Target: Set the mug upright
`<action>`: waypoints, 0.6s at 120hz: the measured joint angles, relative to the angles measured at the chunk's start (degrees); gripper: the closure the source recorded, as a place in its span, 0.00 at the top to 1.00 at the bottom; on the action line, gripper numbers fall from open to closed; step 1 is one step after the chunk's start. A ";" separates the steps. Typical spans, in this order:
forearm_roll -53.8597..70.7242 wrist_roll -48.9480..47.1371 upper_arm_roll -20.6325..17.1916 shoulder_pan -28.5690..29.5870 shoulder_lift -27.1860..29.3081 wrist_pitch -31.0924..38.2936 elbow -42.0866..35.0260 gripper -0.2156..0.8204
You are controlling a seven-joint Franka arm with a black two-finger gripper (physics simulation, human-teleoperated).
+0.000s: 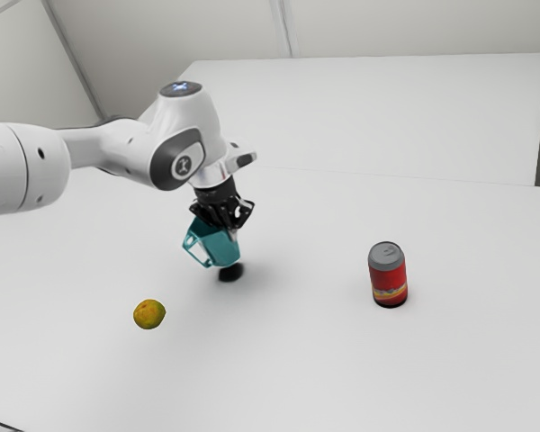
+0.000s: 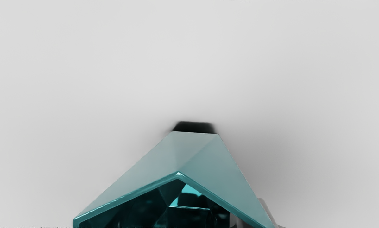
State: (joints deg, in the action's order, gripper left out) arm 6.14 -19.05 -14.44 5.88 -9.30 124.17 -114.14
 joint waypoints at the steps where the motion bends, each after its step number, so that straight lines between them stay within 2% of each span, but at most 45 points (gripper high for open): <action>1: 0.00 -0.20 -0.02 0.00 -0.02 0.06 -0.06 0.05; 72: -0.16 -9.31 -0.32 0.02 -3.61 2.60 -1.38 0.05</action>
State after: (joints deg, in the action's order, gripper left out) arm 5.99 -28.37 -14.76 5.90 -12.91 126.77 -115.51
